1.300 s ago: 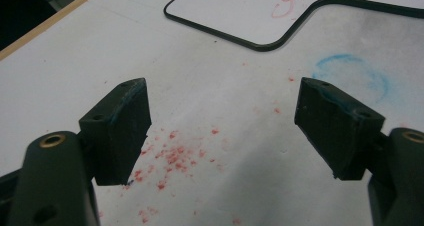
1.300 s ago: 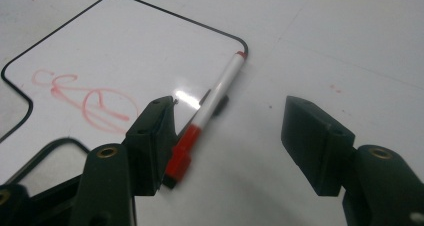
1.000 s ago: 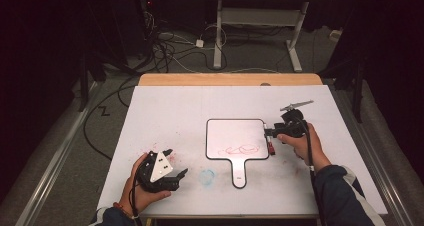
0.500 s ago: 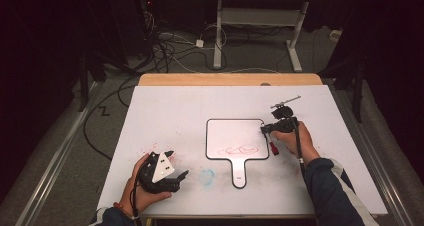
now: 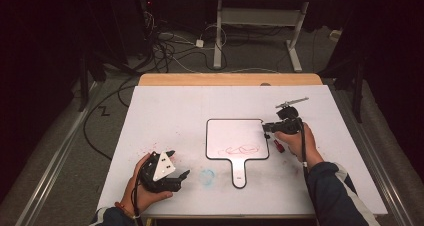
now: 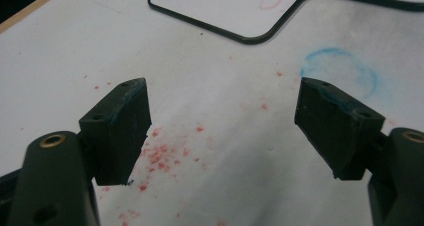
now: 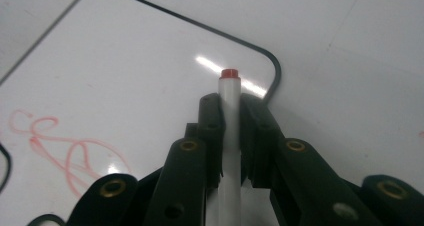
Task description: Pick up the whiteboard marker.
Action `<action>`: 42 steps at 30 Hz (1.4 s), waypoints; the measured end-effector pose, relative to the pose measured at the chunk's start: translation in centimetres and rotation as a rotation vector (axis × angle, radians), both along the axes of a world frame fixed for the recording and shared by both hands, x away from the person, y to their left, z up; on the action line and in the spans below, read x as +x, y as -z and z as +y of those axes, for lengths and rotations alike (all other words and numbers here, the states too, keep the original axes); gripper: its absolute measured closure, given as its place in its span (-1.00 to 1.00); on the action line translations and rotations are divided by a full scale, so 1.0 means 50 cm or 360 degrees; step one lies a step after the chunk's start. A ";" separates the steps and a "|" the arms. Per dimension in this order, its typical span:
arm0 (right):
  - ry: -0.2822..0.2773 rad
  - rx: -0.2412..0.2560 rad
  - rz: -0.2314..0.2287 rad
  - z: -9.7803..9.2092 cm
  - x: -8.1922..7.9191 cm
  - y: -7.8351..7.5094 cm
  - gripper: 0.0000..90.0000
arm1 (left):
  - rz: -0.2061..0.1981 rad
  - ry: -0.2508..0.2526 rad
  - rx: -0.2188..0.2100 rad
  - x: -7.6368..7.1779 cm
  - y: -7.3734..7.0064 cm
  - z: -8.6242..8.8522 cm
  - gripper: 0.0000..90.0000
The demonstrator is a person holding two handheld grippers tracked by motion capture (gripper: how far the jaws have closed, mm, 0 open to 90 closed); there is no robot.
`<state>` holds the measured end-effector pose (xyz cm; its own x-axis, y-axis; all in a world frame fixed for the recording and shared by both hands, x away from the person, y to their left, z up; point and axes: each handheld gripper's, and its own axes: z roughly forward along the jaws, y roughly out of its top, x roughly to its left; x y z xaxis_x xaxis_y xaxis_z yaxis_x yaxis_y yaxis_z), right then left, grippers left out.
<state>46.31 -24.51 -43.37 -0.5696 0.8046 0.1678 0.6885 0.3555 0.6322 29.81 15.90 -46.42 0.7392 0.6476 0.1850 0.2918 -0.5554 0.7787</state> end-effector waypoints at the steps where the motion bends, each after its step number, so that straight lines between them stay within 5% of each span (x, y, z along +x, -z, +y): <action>1: -0.0011 0.0024 -0.0036 0.001 -0.007 -0.009 0.81 | 0.0009 0.0004 -0.0043 0.002 -0.004 -0.003 -0.51; 7: -0.0082 0.0149 -0.0260 0.023 -0.060 -0.055 0.81 | 0.0096 0.0051 -0.0309 0.027 -0.035 -0.041 -0.45; 17: -0.0257 0.0323 -0.0484 0.101 -0.151 -0.067 0.82 | 0.0208 0.0242 -0.0549 0.068 -0.073 -0.170 -0.32; 23: -0.0330 0.0410 -0.0567 0.135 -0.189 -0.070 0.82 | 0.0262 0.0246 -0.0597 0.095 -0.068 -0.231 -0.24; 31: -0.0334 0.0481 -0.0643 0.148 -0.211 -0.071 0.81 | 0.0308 0.0281 -0.0681 0.109 -0.059 -0.259 -0.11; 38: -0.0359 0.0479 -0.0694 0.155 -0.222 -0.069 0.82 | 0.0278 0.0331 -0.0658 0.108 -0.057 -0.265 0.44; 42: -0.0376 0.0468 -0.0735 0.153 -0.229 -0.071 0.81 | 0.0251 0.0292 -0.0633 0.109 -0.057 -0.260 0.63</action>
